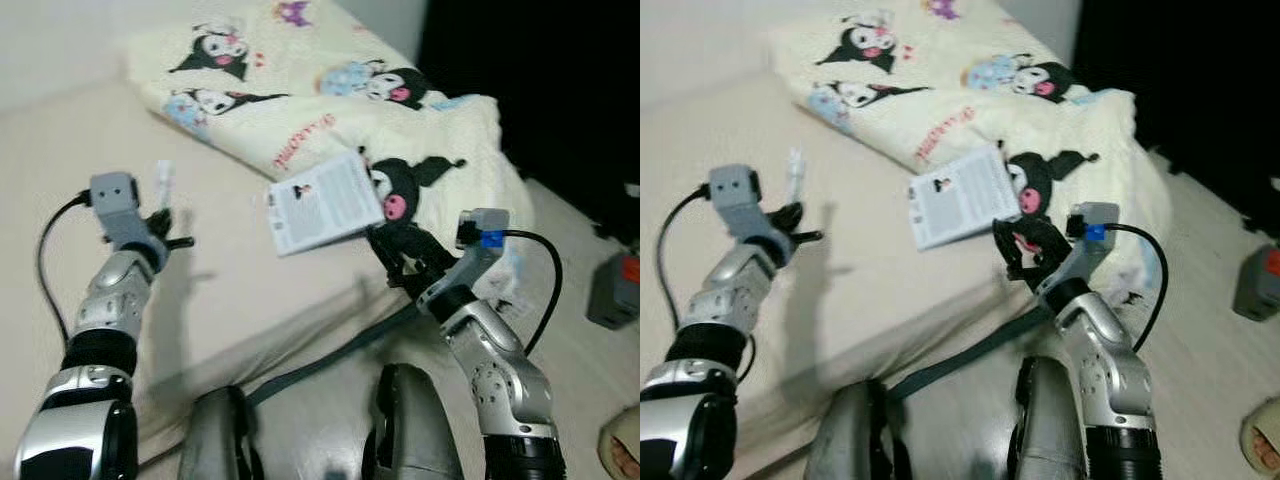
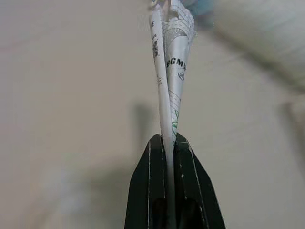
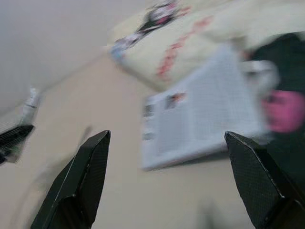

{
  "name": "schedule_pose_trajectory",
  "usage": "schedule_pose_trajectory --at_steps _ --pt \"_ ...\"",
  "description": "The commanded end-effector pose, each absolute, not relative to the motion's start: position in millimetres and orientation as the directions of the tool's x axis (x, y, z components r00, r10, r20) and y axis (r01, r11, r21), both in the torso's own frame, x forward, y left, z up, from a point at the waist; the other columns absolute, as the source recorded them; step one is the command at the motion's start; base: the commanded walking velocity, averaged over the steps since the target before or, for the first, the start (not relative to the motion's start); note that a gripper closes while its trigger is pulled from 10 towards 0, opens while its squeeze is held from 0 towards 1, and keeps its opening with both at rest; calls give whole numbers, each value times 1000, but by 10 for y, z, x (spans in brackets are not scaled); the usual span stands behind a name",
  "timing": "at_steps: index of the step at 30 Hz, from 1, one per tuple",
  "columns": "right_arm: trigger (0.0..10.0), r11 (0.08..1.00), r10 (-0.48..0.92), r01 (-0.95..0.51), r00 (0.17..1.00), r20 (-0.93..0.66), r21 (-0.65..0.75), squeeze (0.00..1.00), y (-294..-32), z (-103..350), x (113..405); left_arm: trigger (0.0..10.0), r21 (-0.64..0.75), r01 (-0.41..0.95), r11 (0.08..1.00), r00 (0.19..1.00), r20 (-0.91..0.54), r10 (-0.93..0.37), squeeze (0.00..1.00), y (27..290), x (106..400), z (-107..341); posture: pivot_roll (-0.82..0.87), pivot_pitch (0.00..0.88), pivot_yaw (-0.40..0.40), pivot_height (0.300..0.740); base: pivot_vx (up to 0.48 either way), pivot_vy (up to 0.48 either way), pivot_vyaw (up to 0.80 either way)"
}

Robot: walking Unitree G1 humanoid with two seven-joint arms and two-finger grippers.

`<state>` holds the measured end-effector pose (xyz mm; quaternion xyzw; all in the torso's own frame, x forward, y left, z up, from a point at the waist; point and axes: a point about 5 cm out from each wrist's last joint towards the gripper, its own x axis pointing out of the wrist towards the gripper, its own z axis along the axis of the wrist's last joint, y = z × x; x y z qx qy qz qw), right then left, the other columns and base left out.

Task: Clean up the room

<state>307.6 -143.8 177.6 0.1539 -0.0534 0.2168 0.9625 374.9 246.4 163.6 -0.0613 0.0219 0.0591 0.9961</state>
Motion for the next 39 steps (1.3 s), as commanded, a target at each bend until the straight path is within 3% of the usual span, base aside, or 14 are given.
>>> schedule_pose_trajectory --at_steps 1,9,13,17,18,19,23,27,28,37,39 --pt "10000 841 436 -466 884 167 275 0 -1368 1743 3041 10000 -85 -152 985 983 -115 142 0 2532 3684 1512 -76 207 73 575 -480 0 781" --pt "10000 830 450 -479 878 166 285 0 -1345 1724 3037 10000 -98 -171 980 979 -127 158 0 2544 3655 1437 -72 222 72 575 -212 0 780" --pt "10000 875 388 -400 916 101 274 0 -1395 1624 3083 10000 -115 -97 989 982 -171 76 0 2298 3698 1302 -72 232 75 575 0 0 434" --pt "10000 887 369 -377 926 79 266 0 -1414 1591 3096 10000 -119 -71 990 982 -184 49 0 2221 3703 1270 -72 232 75 575 0 0 0" --pt "10000 906 336 -337 941 50 255 0 -1442 1552 3114 10000 -121 -16 992 984 -179 -6 0 2095 3708 1252 -76 236 77 575 0 0 0" --pt "10000 914 312 -311 949 39 262 0 -1480 1530 3113 10000 -126 112 986 977 -166 -132 0 1765 3708 1208 -78 241 77 575 0 0 0" --pt "10000 914 308 -307 951 39 266 0 -1489 1529 3110 10000 -131 147 980 973 -161 -168 0 1671 3703 1200 -78 241 77 575 0 0 0" --pt "10000 917 301 -300 953 36 264 0 -1498 1527 3104 10000 -138 221 966 960 -147 -240 0 1413 3712 1205 -88 246 78 575 0 0 0" --pt "10000 918 295 -293 955 35 265 0 -1501 1527 3087 10000 -139 270 953 949 -126 -288 0 1214 3731 1253 -92 250 81 575 0 0 0" --pt "10000 918 290 -289 956 37 271 0 -1488 1516 3055 10000 -151 274 950 952 -100 -291 0 1087 3792 1339 -99 260 86 575 0 0 0" --pt "10000 919 285 -285 958 41 271 0 -1478 1527 3017 10000 -162 211 964 972 -64 -224 0 1069 3868 1465 -114 282 90 575 0 0 0"
